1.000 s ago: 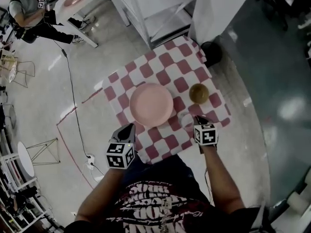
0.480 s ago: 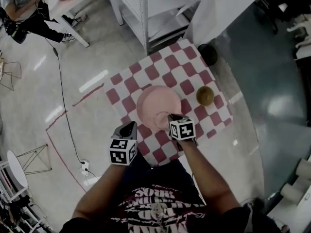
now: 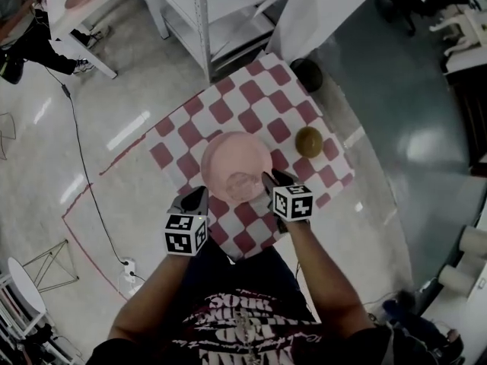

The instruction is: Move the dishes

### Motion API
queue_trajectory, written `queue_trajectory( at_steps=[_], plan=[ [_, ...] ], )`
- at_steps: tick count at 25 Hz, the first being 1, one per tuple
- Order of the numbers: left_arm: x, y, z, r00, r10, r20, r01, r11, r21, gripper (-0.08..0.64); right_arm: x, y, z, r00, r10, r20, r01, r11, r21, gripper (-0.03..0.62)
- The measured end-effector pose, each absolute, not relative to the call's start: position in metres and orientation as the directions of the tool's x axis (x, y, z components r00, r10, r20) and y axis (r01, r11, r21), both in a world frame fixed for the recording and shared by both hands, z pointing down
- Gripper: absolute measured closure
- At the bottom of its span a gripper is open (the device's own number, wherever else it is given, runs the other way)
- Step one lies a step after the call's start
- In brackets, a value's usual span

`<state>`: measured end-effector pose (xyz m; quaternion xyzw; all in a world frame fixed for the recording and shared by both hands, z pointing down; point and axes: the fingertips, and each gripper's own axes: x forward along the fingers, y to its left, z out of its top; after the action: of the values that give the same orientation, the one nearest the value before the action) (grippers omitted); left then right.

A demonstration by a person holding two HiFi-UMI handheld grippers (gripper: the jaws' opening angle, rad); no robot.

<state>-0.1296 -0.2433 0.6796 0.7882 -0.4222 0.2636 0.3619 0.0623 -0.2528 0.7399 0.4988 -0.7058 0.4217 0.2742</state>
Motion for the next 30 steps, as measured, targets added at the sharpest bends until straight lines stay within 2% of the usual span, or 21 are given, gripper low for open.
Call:
queue_trajectory(
  at_steps=[3, 8, 18, 20, 21, 22, 25, 27, 30],
  plan=[
    [-0.129, -0.243, 0.689, 0.475, -0.459, 0.751, -0.869, -0.377, 0.319, 0.531, 0.126, -0.262, 0.739, -0.260, -0.493, 0.830, -0.963, 0.069, -0.261, 0.448],
    [-0.117, -0.238, 0.690, 0.452, -0.450, 0.771, -0.885, -0.332, 0.325, 0.531, 0.210, -0.267, 0.768, -0.160, -0.449, 0.879, -0.981, -0.025, -0.192, 0.448],
    [-0.092, -0.199, 0.688, 0.424, -0.416, 0.804, -0.902, -0.268, 0.337, 0.531, 0.308, -0.291, 0.827, -0.081, -0.382, 0.921, -0.969, -0.187, -0.163, 0.442],
    [-0.097, -0.194, 0.688, 0.411, -0.422, 0.808, -0.909, -0.252, 0.331, 0.531, 0.308, -0.300, 0.837, -0.124, -0.379, 0.917, -0.947, -0.231, -0.224, 0.442],
    [-0.098, -0.192, 0.689, 0.407, -0.424, 0.809, -0.912, -0.243, 0.332, 0.531, 0.304, -0.304, 0.840, -0.146, -0.377, 0.914, -0.940, -0.236, -0.247, 0.464],
    [-0.099, -0.190, 0.690, 0.405, -0.426, 0.809, -0.913, -0.236, 0.333, 0.531, 0.299, -0.306, 0.840, -0.159, -0.376, 0.913, -0.940, -0.224, -0.257, 0.542],
    [-0.099, -0.192, 0.687, 0.409, -0.440, 0.799, -0.911, -0.243, 0.333, 0.531, 0.270, -0.318, 0.813, -0.187, -0.403, 0.896, -0.957, -0.132, -0.259, 0.551],
    [-0.103, -0.197, 0.683, 0.411, -0.455, 0.790, -0.910, -0.251, 0.330, 0.531, 0.228, -0.328, 0.791, -0.266, -0.423, 0.866, -0.943, -0.073, -0.325, 0.551],
    [-0.115, -0.200, 0.681, 0.408, -0.461, 0.788, -0.912, -0.245, 0.329, 0.531, 0.150, -0.332, 0.782, -0.387, -0.379, 0.840, -0.912, 0.023, -0.410, 0.551]
  ],
)
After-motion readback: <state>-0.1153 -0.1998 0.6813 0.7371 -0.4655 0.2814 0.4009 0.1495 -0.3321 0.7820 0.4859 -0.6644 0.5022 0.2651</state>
